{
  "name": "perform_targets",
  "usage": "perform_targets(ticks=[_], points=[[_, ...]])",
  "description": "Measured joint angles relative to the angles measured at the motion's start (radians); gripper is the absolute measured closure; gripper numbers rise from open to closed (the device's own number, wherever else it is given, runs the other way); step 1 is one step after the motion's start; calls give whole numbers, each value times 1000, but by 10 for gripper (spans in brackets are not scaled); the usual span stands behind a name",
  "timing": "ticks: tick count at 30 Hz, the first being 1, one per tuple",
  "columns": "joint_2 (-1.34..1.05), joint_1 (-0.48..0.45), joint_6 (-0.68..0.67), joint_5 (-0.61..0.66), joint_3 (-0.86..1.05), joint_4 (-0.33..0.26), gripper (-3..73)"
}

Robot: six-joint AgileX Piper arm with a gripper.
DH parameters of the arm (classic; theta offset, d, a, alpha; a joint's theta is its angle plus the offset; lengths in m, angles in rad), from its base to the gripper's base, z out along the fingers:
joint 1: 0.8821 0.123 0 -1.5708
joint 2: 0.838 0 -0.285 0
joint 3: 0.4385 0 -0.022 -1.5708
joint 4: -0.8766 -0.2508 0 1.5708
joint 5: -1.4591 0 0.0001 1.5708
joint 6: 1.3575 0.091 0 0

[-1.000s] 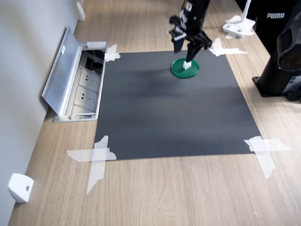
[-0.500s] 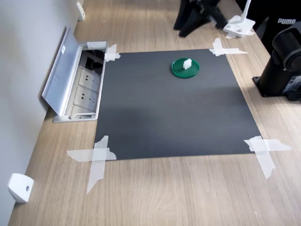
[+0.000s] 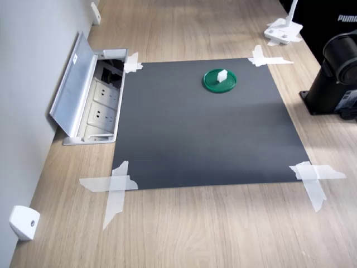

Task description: Grasp a white terminal and put it on the green lid.

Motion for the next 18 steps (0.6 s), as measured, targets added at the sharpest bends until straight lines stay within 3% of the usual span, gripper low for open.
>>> perform_targets(ticks=[18], points=[[-503,0,59,-9,417,-5,703]])
